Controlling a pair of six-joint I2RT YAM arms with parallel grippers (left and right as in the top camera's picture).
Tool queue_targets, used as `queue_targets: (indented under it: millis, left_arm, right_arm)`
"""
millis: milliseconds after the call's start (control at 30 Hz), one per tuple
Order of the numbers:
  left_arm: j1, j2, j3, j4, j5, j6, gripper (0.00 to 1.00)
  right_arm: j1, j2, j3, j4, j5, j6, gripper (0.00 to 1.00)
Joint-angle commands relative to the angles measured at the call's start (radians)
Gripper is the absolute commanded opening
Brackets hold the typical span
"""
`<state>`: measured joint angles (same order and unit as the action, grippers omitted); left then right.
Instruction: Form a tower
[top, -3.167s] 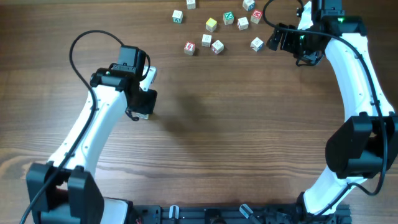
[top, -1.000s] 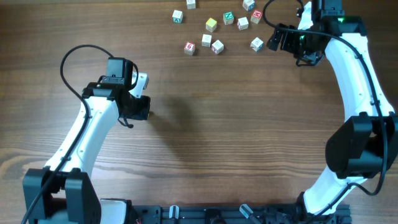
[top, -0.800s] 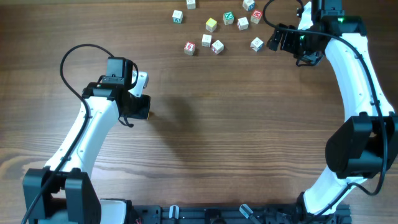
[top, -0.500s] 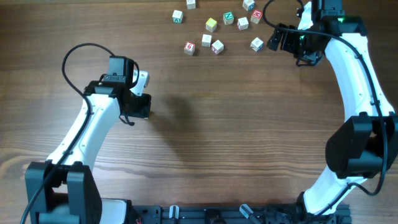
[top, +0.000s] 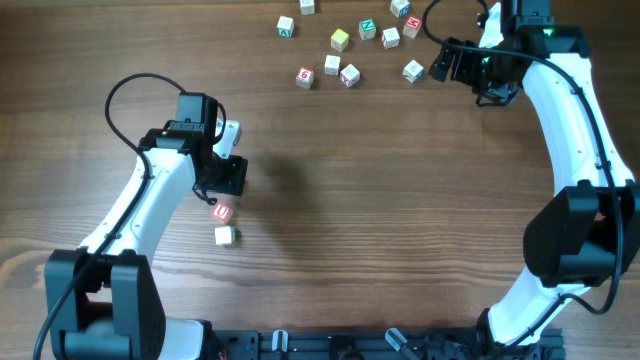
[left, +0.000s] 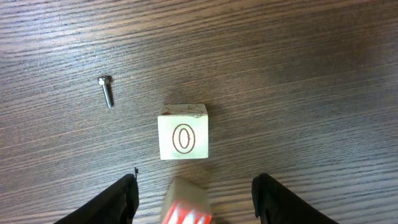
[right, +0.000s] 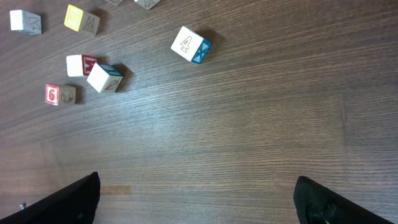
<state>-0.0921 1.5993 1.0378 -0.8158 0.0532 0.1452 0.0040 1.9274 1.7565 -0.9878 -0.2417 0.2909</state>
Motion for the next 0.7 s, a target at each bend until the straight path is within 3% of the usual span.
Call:
queue_targets:
  millis: [0,33,67,100,133,233,300,467,567,667]
  left_arm:
    - [0.005,0.009,-0.008,-0.002,-0.002,0.005,0.62]
    - [0.005,0.009,-0.008,-0.002,-0.002,0.005,0.63]
    - [0.005,0.009,-0.008,-0.003,-0.002,0.005,0.74]
    - [0.005,0.009,-0.007,-0.007,-0.001,0.004,0.95]
    - [0.005,0.003,-0.002,-0.014,-0.002,-0.026,1.0]
    - [0.006,-0.074,0.051,-0.014,-0.002,-0.129,1.0]
    - [0.016,-0.149,0.078,-0.017,-0.002,-0.132,1.0]
    - [0.047,-0.222,0.044,-0.251,0.047,-0.309,1.0]
    - [0.045,-0.221,-0.114,-0.134,0.048,-0.424,1.0]
    - [0.044,-0.221,-0.245,-0.038,0.042,-0.446,1.0]
  right_arm:
    - [0.004,0.014,0.002,-0.001,0.017,-0.002,1.0]
    - [0.004,0.014,0.002,-0.001,0.017,-0.003,1.0]
    - [0.004,0.014,0.002,0.0,0.018,-0.002,1.0]
    - [0.004,0.014,0.002,0.0,0.021,-0.002,1.0]
    - [0.004,0.014,0.002,0.0,0.036,-0.002,1.0]
    - [0.005,0.014,0.002,-0.001,0.034,0.002,1.0]
    - [0.01,0.014,0.002,-0.005,0.024,0.001,1.0]
    - [0.012,0.014,0.002,-0.001,0.024,0.001,1.0]
    - [0.011,0.014,0.002,-0.005,0.024,0.001,1.0]
    - [0.011,0.014,0.002,-0.004,0.024,0.001,1.0]
